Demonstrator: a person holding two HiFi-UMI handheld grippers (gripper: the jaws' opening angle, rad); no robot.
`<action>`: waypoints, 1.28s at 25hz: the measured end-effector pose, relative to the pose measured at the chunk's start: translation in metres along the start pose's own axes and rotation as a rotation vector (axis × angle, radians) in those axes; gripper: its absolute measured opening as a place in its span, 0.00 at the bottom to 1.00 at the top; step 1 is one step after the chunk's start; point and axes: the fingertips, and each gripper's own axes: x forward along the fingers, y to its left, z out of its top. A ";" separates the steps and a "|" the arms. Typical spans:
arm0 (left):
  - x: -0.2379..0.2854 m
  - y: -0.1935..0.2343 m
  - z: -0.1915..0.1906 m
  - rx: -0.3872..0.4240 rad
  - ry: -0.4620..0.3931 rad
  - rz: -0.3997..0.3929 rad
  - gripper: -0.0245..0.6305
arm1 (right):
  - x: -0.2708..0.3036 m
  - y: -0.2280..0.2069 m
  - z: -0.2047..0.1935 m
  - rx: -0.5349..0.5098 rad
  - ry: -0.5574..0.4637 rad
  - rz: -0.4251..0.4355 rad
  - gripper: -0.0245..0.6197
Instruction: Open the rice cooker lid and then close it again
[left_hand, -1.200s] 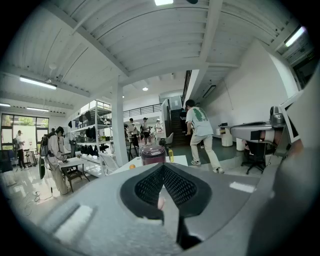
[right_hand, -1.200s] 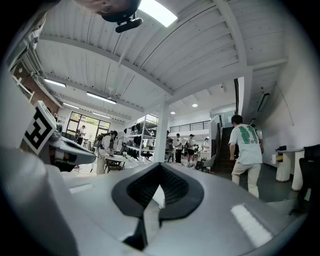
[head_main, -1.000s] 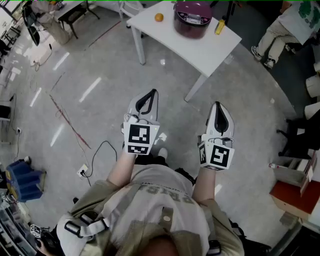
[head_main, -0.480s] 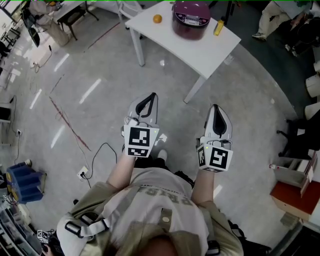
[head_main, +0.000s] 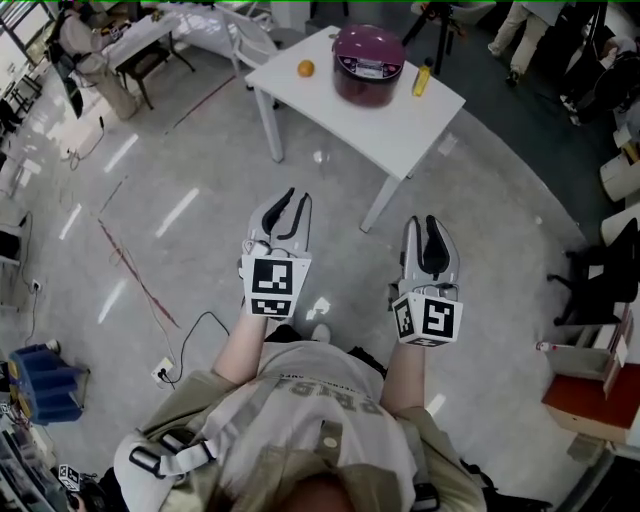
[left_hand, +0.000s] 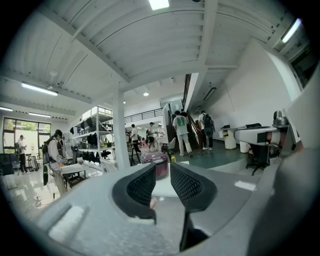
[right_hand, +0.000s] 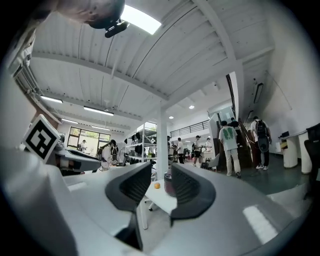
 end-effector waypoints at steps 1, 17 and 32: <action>-0.001 0.001 0.005 -0.002 -0.009 0.004 0.21 | -0.001 -0.001 0.004 0.004 -0.007 0.005 0.24; 0.015 0.000 -0.002 0.007 0.055 0.006 0.45 | -0.003 -0.024 -0.007 0.054 0.021 0.000 0.44; 0.115 0.016 -0.024 0.012 0.119 -0.067 0.45 | 0.071 -0.066 -0.043 0.083 0.101 -0.080 0.47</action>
